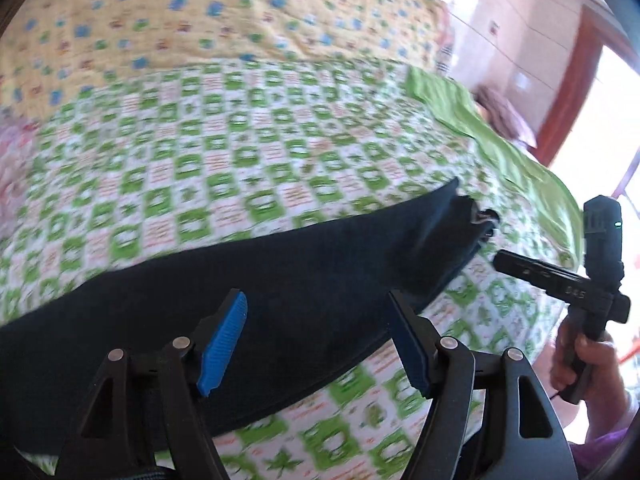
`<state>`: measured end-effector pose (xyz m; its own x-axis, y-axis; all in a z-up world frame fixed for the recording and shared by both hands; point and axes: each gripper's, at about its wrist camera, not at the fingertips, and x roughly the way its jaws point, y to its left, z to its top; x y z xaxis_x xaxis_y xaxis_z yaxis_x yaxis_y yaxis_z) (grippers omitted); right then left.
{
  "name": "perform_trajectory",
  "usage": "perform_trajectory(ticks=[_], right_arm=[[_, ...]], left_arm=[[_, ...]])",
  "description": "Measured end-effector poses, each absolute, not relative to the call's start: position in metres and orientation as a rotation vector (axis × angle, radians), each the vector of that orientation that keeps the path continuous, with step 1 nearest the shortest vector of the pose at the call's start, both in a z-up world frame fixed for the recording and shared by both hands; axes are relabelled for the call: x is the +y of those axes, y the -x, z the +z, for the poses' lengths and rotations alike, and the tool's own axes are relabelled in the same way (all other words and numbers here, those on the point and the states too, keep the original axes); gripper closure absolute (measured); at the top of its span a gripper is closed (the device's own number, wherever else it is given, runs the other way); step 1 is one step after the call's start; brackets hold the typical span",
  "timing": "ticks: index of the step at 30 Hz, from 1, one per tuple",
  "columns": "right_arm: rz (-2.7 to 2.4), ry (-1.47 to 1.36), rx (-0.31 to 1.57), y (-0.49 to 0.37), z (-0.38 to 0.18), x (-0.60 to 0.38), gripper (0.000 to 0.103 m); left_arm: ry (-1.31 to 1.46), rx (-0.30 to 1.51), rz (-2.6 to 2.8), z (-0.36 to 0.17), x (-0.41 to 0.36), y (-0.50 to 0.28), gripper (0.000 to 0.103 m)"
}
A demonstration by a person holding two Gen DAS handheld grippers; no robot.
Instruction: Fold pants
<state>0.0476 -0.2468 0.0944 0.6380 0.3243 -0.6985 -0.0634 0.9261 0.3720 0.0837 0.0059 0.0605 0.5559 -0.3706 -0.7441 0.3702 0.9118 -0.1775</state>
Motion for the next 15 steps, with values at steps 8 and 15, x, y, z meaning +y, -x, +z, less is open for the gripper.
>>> perform_trajectory(ticks=[8,15], right_arm=[[0.160,-0.464,0.856,-0.053,0.086,-0.278,0.051],[0.131,-0.678,0.865,-0.068,0.068,-0.302,0.038]], left_arm=[[-0.023,0.958,-0.592,0.063,-0.040,-0.136,0.030],[-0.065,1.027,-0.707,0.059,-0.080,-0.179,0.029]])
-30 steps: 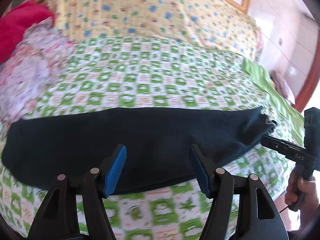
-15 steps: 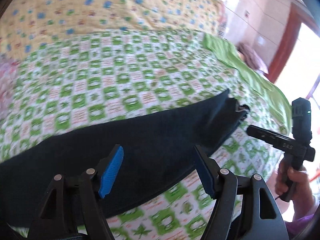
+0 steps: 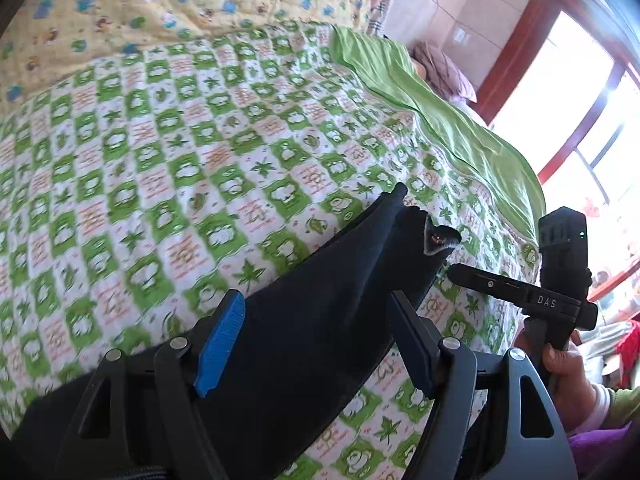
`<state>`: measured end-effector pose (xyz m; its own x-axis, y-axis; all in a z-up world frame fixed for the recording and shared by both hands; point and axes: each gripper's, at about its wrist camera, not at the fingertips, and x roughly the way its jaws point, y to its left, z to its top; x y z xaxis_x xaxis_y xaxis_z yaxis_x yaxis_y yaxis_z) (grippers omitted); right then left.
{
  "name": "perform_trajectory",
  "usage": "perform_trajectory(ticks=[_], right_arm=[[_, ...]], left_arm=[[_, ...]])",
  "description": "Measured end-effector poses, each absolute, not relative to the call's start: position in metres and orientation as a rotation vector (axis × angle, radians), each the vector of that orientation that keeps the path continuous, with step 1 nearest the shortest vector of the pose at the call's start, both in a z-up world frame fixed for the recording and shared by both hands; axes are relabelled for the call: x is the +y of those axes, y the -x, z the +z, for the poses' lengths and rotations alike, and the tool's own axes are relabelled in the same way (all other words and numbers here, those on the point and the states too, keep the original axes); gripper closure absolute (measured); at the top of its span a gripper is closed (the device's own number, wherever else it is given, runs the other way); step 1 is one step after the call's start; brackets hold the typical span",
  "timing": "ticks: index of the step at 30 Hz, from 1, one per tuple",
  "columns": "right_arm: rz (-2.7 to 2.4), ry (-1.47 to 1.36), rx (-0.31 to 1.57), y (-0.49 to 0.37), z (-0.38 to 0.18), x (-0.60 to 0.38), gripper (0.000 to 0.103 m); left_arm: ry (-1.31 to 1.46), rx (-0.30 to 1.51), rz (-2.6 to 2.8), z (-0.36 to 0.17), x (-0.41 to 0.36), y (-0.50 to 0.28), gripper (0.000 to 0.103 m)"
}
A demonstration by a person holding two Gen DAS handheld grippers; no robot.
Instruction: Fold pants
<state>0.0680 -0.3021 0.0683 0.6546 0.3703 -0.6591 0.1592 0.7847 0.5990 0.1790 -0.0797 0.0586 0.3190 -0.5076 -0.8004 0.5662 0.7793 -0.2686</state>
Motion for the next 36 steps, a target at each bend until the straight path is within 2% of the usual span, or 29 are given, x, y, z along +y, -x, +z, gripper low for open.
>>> perform_trajectory(ticks=[6,8,10,11,13,20,24,26,27,28,36], right_arm=[[0.136,-0.759,0.826,-0.079,0.062,-0.308,0.040],[0.136,-0.746,0.830,-0.082,0.060,-0.308,0.058],[0.137,-0.750,0.836,-0.083,0.055,-0.311,0.081],[0.142,-0.751,0.840,-0.083,0.053,-0.313,0.086],[0.163,-0.758,0.833,-0.079,0.050,-0.319,0.089],[0.193,-0.706,0.819,-0.070,0.052,-0.322,0.090],[0.198,-0.676,0.813,-0.069,0.052,-0.321,0.090],[0.202,-0.658,0.809,-0.069,0.054,-0.319,0.090],[0.203,-0.656,0.808,-0.069,0.054,-0.319,0.090],[0.207,-0.654,0.806,-0.070,0.054,-0.319,0.090],[0.318,-0.614,0.727,-0.067,0.087,-0.304,0.090]], left_arm=[[-0.101,1.107,-0.811,0.044,-0.117,-0.210,0.029],[-0.118,1.133,-0.842,0.038,-0.131,-0.219,0.029],[-0.141,1.152,-0.854,0.031,-0.144,-0.226,0.029],[-0.155,1.165,-0.863,0.027,-0.151,-0.230,0.029],[-0.178,1.181,-0.870,0.022,-0.163,-0.235,0.029],[-0.257,1.213,-0.966,0.007,-0.200,-0.242,0.032],[-0.284,1.289,-1.011,-0.012,-0.224,-0.249,0.046],[-0.286,1.286,-1.021,-0.017,-0.230,-0.251,0.056],[-0.272,1.275,-1.037,-0.015,-0.232,-0.251,0.074],[-0.249,1.273,-1.054,-0.014,-0.232,-0.252,0.089],[-0.253,1.093,-1.075,0.026,-0.211,-0.226,0.093]])
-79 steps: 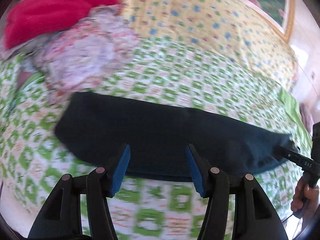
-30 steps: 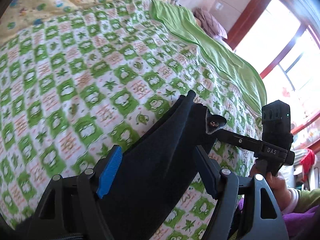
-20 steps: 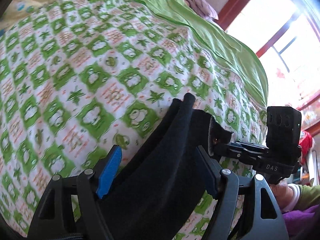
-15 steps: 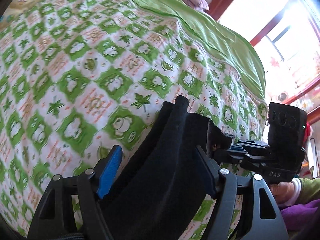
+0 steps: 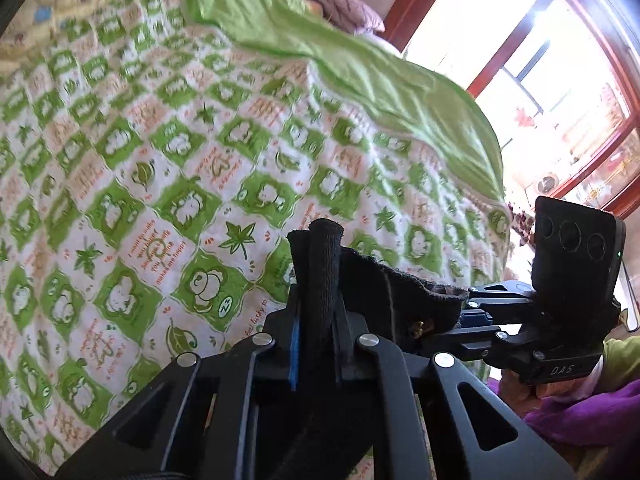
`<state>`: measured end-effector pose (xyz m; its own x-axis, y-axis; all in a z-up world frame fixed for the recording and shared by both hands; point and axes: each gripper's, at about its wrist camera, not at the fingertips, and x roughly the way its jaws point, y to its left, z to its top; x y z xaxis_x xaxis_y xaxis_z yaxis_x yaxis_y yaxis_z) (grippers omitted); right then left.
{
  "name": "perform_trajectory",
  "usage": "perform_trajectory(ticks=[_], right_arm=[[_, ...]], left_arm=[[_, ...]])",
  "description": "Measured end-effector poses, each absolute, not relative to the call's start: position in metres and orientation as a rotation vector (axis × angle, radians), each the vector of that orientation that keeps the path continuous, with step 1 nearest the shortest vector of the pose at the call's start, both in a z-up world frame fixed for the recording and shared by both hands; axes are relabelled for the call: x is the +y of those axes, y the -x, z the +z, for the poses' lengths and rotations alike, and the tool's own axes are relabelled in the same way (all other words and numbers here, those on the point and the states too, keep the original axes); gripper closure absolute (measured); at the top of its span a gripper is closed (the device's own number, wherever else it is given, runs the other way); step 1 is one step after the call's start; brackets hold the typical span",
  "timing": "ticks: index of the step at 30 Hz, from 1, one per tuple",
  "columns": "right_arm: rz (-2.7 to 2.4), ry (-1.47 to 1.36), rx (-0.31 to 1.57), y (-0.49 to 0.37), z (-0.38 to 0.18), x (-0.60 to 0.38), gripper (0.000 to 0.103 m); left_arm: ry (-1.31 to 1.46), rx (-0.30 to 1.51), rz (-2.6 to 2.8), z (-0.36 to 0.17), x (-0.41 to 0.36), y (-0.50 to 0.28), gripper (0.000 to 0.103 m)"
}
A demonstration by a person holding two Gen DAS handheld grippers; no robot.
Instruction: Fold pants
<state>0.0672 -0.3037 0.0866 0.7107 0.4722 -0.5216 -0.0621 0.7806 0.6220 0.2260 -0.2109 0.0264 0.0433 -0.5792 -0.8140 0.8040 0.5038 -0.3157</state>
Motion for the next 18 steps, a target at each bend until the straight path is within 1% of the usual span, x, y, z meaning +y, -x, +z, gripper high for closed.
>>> perform_trajectory(ticks=[6,11,14,18], right_arm=[[0.490,-0.566,0.651,-0.068,0.123,-0.272,0.090],[0.623,-0.550,0.612,-0.072,0.139,-0.242,0.090],[0.701,-0.537,0.629,-0.079,0.141,-0.216,0.090],[0.767,-0.528,0.679,-0.090,0.132,-0.184,0.090]], left_arm=[[-0.160,0.973,-1.071,0.071,-0.164,-0.208,0.093],[-0.107,0.883,-1.033,0.104,-0.116,-0.191,0.093],[-0.076,0.863,-0.998,0.113,-0.087,-0.183,0.093],[-0.033,0.863,-0.934,0.105,-0.055,-0.175,0.093]])
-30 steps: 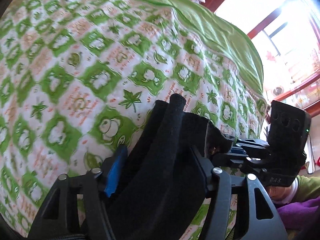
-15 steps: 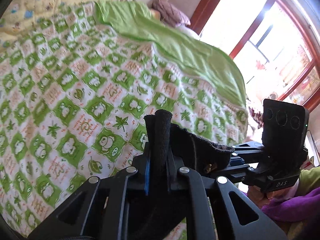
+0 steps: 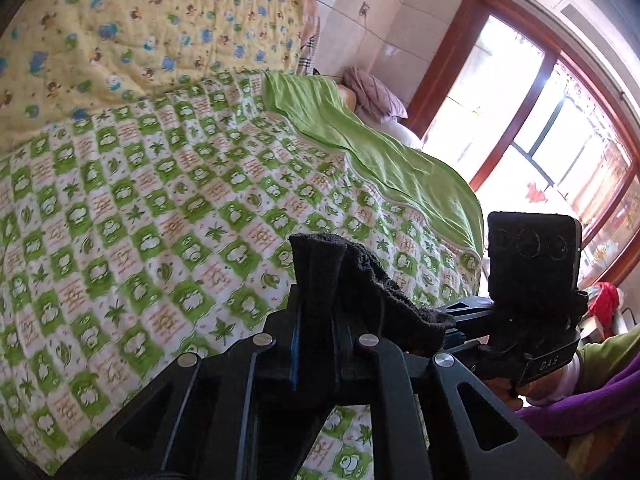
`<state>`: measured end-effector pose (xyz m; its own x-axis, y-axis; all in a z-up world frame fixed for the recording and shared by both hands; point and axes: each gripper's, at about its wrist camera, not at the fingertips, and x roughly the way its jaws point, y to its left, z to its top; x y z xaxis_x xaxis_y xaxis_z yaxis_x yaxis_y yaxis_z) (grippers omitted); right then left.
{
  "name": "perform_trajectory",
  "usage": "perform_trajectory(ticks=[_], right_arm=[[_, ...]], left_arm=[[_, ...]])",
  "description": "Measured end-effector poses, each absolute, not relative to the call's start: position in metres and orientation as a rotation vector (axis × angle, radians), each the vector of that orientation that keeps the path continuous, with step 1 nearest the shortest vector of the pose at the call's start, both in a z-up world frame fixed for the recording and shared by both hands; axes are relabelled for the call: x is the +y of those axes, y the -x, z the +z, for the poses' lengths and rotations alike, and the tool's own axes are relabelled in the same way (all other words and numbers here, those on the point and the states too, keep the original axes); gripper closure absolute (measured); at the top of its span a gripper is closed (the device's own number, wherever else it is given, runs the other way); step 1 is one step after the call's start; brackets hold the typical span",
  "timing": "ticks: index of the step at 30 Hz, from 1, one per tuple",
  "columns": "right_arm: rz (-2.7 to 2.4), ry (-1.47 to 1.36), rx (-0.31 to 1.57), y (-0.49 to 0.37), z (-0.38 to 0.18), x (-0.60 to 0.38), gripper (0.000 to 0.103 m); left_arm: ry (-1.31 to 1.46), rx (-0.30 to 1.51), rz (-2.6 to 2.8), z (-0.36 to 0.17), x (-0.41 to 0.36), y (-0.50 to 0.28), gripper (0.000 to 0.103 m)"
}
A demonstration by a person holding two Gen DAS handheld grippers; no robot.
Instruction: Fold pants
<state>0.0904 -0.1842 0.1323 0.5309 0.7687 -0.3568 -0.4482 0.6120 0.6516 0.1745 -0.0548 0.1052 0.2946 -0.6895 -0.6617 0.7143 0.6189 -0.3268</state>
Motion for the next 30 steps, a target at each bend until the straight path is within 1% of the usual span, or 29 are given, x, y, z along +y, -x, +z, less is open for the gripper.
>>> perform_trajectory(ticks=[6,17,26,30], right_arm=[[0.822,-0.539,0.751,-0.103,0.111,-0.146,0.090],[0.858,-0.425,0.858,-0.117,0.076,-0.086,0.090],[0.872,-0.362,0.925,-0.122,0.058,-0.065,0.090],[0.881,-0.339,0.951,-0.122,0.058,-0.061,0.086]], left_arm=[[0.056,0.877,-0.856,0.081,-0.010,-0.165,0.093],[0.231,0.923,-0.750,0.029,0.066,-0.157,0.093],[0.313,0.952,-0.705,0.001,0.093,-0.147,0.092],[0.341,0.962,-0.683,-0.004,0.099,-0.144,0.088]])
